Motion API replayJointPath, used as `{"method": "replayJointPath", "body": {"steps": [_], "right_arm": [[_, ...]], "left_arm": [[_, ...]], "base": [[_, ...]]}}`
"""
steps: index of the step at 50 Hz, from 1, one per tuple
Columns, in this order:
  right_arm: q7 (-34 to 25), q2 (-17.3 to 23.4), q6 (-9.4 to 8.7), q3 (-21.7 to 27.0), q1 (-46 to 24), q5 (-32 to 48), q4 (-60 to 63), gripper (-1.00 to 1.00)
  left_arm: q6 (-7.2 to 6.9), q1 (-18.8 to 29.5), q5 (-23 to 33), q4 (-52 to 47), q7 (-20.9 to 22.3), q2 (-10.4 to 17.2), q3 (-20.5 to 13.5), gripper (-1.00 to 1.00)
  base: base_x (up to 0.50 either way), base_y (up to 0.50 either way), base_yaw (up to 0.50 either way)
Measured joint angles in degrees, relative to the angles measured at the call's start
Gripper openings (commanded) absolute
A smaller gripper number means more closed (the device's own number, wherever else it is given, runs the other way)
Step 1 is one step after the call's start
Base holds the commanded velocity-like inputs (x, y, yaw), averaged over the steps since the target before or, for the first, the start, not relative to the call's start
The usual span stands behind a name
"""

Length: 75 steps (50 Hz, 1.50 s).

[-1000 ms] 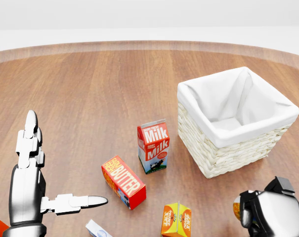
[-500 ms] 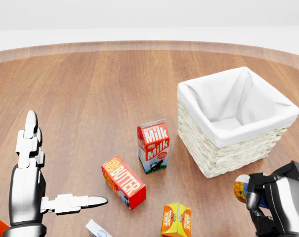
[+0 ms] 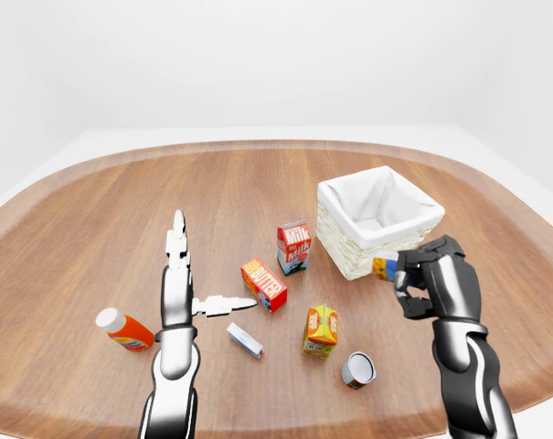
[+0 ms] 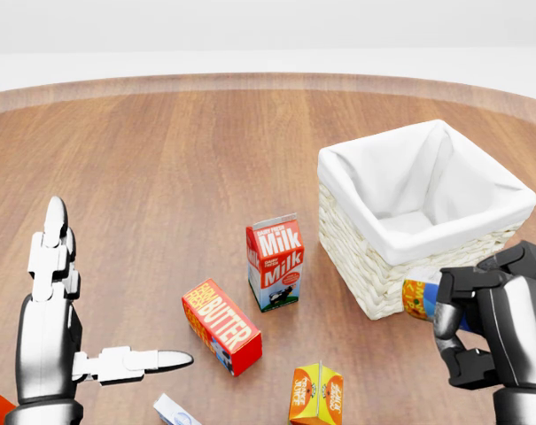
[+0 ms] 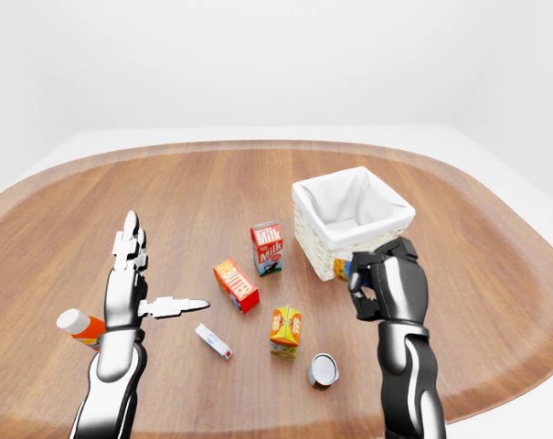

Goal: Pick up the alphabet soup and the tomato sauce, and put them in the basket.

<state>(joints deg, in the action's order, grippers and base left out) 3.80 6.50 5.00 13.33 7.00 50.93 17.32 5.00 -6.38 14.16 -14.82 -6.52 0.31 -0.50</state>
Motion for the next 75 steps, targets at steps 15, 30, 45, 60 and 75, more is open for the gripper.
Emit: {"method": "replayJointPath", "body": {"steps": [15, 30, 45, 60, 75], "right_arm": [[-4.74, 1.38, 0.00, -0.98, -6.19, -1.97, 3.28, -1.00], [-5.07, 5.88, 0.00, -1.65, -16.57, -3.03, -4.16, -1.00], [-2.10, 10.08, 0.00, -3.59, -28.32, -2.16, -17.70, -1.00], [6.74, 13.34, 0.00, -7.70, -44.02, 1.18, -45.30, -1.00], [16.94, 14.46, 0.00, -12.22, -58.76, 6.23, -73.87, -1.00]], "left_arm": [[0.00, 0.11, -0.12, 0.12, 0.07, 0.02, -0.04, 1.00], [0.00, -0.01, 0.05, -0.11, 0.01, -0.01, 0.10, 1.00], [0.00, 0.25, -0.02, -0.12, 0.01, -0.01, 0.05, 1.00], [0.00, 0.68, -0.41, 0.01, 0.10, 0.04, -0.14, 1.00], [0.00, 0.63, -0.37, 0.12, 0.10, 0.05, -0.09, 1.00]], "base": [[0.00, 0.00, 0.00], [0.00, 0.00, 0.00], [0.00, 0.00, 0.00], [0.00, 0.00, 0.00], [0.00, 0.00, 0.00]]}}
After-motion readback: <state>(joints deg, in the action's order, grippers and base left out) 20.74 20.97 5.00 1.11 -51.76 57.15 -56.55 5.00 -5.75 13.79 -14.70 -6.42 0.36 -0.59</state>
